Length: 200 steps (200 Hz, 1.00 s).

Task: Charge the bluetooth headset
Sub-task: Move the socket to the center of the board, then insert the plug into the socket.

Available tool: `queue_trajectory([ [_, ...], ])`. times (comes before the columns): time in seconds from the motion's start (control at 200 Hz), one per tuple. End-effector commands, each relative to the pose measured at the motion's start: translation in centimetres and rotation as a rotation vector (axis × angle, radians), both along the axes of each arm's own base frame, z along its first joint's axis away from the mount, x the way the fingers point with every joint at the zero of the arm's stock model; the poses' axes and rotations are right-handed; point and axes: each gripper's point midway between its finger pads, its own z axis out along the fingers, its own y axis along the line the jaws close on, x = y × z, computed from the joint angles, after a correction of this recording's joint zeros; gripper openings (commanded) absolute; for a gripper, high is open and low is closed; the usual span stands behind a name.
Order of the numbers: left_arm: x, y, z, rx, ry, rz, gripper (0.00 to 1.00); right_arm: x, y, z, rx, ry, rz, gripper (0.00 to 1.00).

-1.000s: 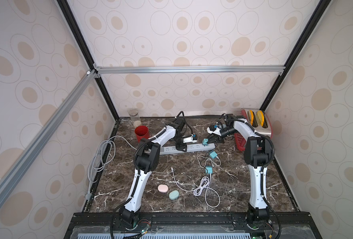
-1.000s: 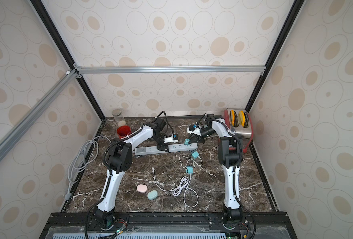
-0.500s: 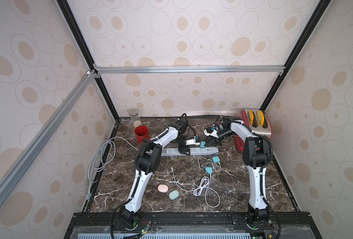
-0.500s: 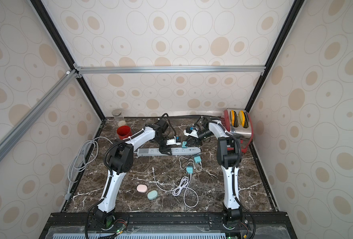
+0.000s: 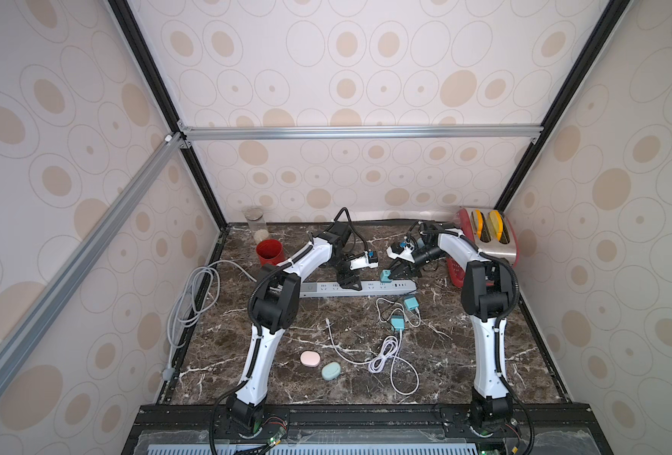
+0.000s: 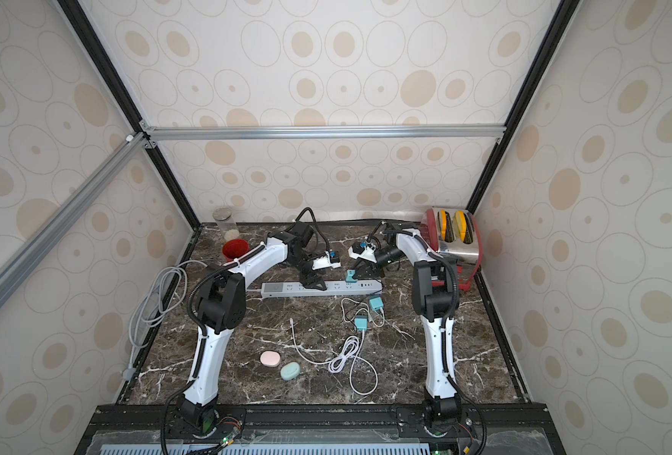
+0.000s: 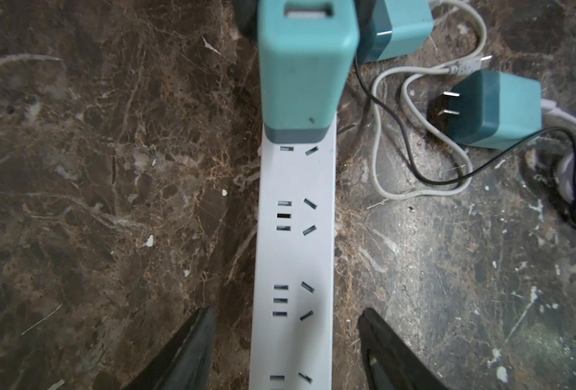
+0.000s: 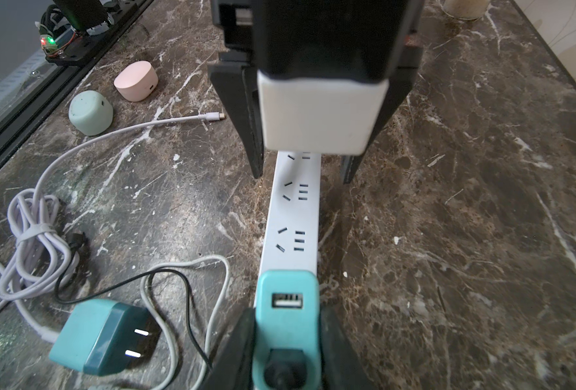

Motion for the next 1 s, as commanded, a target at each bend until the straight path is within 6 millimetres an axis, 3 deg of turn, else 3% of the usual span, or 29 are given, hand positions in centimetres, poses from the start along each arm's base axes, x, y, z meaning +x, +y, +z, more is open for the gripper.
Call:
queue_trajectory([
  [0.0, -0.4, 0.0, 0.3, 0.004, 0.014, -0.016, 0.69, -0.2, 0.7, 0.1, 0.008, 0.021, 0.002, 0.06],
  [0.997, -0.5, -0.3, 0.4, 0.004, 0.020, -0.018, 0.67, -0.9, 0.9, -3.0, -0.139, 0.072, -0.021, 0.05],
])
